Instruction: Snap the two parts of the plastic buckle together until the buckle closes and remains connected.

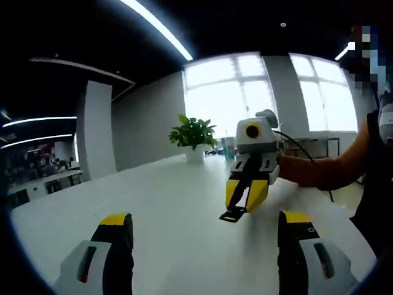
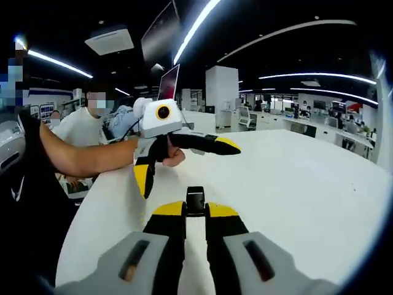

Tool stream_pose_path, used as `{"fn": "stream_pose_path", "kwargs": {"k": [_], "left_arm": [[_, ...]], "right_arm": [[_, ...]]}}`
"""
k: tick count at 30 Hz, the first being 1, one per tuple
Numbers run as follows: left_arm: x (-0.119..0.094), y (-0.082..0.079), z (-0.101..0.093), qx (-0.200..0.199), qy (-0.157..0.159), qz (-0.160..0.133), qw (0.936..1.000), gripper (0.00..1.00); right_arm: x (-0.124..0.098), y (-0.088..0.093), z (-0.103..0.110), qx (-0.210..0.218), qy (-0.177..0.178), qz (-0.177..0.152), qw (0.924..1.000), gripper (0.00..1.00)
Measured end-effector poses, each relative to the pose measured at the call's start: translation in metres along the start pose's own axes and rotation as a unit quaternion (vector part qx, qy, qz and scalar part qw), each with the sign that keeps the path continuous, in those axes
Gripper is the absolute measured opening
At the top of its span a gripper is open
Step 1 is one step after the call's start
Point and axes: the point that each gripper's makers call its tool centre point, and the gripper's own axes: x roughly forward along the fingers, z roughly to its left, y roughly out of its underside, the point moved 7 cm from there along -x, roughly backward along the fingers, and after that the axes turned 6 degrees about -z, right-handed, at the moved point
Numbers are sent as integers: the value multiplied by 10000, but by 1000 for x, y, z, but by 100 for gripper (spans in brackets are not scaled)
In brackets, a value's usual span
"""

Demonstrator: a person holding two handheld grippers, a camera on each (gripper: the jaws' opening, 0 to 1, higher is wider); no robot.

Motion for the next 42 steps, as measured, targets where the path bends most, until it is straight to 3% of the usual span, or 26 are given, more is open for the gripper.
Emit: {"fn": "stream_pose_path", "kwargs": {"k": [3, 4, 5, 8, 13, 17, 21, 28, 37, 42], "left_arm": [[-5, 0, 17, 326, -652, 128, 9973, 100], [-8, -2, 26, 412, -1007, 48, 9940, 100], [-12, -4, 34, 394, -1322, -7, 9904, 100], [-21, -11, 48, 129, -1815, -272, 9829, 100], [-31, -3, 58, -73, -2148, 5, 9766, 99], [-37, 2, 69, -557, -2629, 77, 9632, 99], [-43, 6, 77, -559, -2753, 159, 9596, 98], [-37, 9, 72, -460, -2647, 204, 9630, 99], [-41, 12, 78, -240, -2908, 339, 9559, 99], [-39, 14, 77, -202, -2872, 395, 9569, 99]], "right_arm": [[-3, -1, -9, 10, 354, -16, 9994, 9], [-4, -1, -14, -25, 549, -29, 9985, 9], [-5, -1, -16, -15, 645, -37, 9979, 9], [-7, 0, -23, 37, 820, 9, 9966, 9], [-10, 3, -32, 65, 1151, 116, 9933, 9], [-16, 4, -44, 193, 1669, 147, 9857, 9], [-23, 6, -54, 303, 1953, 113, 9802, 9], [-19, 8, -50, 351, 1951, 210, 9799, 9], [-27, 5, -60, 370, 2241, 60, 9738, 9], [-28, 9, -66, 396, 2403, 106, 9698, 9]]}}
